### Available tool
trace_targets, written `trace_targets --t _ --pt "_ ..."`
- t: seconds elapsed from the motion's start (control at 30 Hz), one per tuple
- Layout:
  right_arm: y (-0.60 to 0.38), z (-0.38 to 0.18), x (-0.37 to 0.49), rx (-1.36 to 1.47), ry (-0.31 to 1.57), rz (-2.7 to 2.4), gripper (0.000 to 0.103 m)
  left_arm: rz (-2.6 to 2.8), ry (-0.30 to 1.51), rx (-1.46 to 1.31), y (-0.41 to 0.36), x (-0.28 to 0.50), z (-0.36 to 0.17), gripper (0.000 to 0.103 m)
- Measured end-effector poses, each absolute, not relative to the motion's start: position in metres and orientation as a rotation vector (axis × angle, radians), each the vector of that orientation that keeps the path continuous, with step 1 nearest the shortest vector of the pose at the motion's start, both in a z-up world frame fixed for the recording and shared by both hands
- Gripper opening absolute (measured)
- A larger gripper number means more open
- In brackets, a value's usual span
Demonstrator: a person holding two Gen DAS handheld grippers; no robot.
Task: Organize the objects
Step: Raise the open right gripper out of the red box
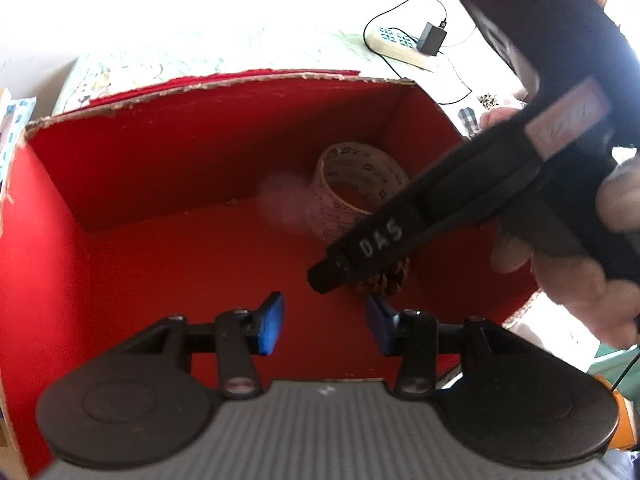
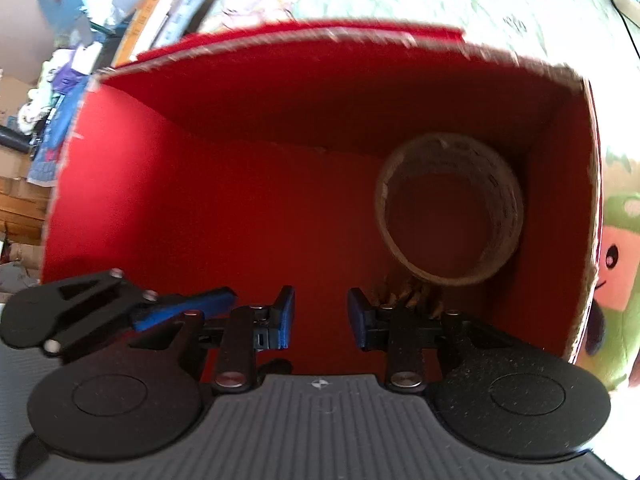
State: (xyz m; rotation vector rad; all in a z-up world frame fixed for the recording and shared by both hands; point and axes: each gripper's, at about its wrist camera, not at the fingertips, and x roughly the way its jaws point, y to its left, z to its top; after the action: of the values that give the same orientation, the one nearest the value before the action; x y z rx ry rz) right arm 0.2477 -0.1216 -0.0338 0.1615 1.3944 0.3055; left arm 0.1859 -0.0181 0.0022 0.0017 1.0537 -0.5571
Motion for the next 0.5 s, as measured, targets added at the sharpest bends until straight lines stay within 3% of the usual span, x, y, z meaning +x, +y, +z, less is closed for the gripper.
trace_targets --t 0.1,0.5 --pt "-0.124 -0.038 0.244 0.14 1.402 0.28 0.028 -0.552 1.061 0.0 -0.018 0.19 0.0 0.047" --pt "-0.114 -0.034 0.234 0.038 1.322 0.197 0.029 -0.51 1.09 0.059 -0.032 0.192 -0.004 0.053"
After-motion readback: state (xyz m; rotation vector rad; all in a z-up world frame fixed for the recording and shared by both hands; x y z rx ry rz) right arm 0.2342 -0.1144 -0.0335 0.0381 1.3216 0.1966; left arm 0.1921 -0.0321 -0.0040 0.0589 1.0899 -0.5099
